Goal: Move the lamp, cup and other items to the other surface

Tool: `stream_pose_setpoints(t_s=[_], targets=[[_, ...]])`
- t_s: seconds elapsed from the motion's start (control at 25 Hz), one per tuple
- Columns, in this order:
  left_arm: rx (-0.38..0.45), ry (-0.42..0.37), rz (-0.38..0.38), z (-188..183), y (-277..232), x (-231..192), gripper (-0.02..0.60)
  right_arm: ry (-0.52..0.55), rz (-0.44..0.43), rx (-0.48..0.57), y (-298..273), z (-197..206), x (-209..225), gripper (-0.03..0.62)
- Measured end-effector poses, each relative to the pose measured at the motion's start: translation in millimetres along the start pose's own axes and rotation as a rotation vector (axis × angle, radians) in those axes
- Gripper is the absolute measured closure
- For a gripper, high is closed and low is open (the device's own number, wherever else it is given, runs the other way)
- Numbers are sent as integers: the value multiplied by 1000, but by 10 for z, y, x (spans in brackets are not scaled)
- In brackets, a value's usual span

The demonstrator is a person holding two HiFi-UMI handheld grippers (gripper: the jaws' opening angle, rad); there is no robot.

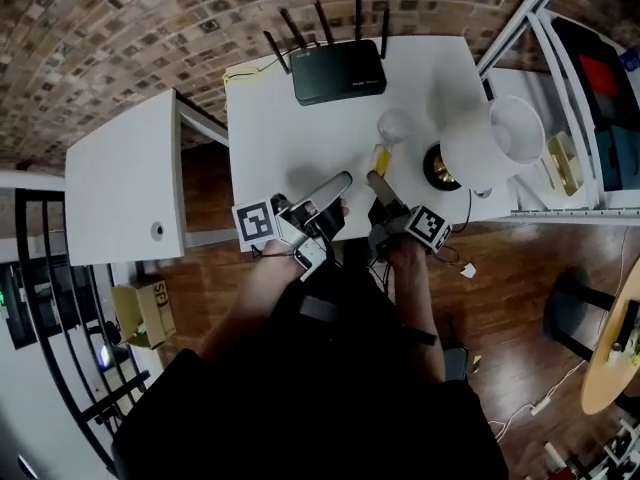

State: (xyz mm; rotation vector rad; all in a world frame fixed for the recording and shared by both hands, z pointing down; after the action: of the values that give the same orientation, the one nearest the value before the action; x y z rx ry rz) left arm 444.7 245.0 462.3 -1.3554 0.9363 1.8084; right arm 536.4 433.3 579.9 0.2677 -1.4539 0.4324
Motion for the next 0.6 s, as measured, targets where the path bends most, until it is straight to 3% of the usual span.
stream_pose_setpoints(t_s=[0.24,0.6], targets=[[64,-19,-39,77,117,40,555,37,32,-66,-67,-12,174,289],[79,-26,-55,-179,137,0,555,39,115,-52,-307,-118,388,289]])
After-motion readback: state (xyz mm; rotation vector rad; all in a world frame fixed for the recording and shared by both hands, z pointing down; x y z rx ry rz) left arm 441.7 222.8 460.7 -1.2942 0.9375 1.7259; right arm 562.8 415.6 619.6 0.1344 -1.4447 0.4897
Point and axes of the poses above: the fingertips, and each gripper's own axes: y backward along the fingers, x to its right, z out of its underside, the point moved 10 cm from there along y, backward along the fingers, and after that the axes turned 2 degrees about -y, right-handed, at the moved point
